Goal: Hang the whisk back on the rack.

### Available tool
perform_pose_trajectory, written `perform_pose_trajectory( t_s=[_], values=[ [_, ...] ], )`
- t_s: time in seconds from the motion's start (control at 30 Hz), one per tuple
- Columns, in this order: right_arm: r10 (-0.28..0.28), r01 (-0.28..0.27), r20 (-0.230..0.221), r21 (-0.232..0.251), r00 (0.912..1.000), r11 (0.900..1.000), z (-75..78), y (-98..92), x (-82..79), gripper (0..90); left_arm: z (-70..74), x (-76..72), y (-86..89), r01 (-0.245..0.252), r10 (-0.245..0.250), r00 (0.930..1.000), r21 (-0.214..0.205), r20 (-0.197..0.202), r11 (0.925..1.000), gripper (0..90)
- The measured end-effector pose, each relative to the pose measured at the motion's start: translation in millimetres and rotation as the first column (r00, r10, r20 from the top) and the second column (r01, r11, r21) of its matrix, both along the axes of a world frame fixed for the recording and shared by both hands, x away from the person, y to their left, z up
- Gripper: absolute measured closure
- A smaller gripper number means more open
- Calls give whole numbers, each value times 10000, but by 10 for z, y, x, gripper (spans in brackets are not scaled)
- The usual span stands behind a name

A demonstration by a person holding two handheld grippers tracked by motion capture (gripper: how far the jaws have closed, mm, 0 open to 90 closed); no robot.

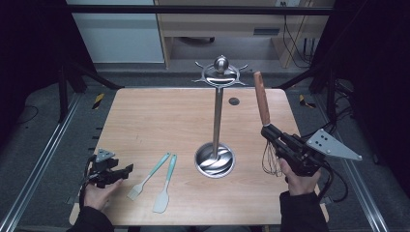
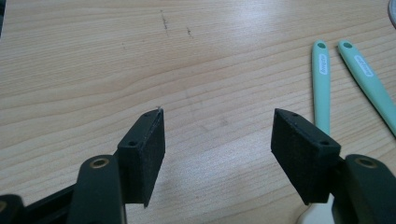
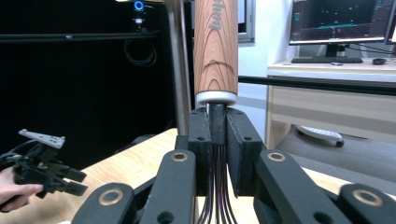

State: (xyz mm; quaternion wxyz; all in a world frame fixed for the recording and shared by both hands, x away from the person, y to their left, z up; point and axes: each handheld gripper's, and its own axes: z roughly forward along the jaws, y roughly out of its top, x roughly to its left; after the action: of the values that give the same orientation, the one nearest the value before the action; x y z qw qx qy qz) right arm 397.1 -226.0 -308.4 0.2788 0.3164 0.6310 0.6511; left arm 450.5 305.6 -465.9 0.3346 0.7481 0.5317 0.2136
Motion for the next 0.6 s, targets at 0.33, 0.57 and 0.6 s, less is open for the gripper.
perform_pose_trajectory(
  t_s=[0.33,0.57,0.6],
  values=[
    [376,-375,52,-83,9993,9993,14,57,-17,811,2,0,6,-9,9,10000,18,0,10000,350],
    [528,-528,-84,-93,9986,9986,-9,94,7,810,2,0,6,-16,16,10000,24,3,10000,349],
    [542,-543,-71,-159,9985,9984,-13,95,14,811,2,0,7,-17,17,10000,24,5,10000,349]
  ],
)
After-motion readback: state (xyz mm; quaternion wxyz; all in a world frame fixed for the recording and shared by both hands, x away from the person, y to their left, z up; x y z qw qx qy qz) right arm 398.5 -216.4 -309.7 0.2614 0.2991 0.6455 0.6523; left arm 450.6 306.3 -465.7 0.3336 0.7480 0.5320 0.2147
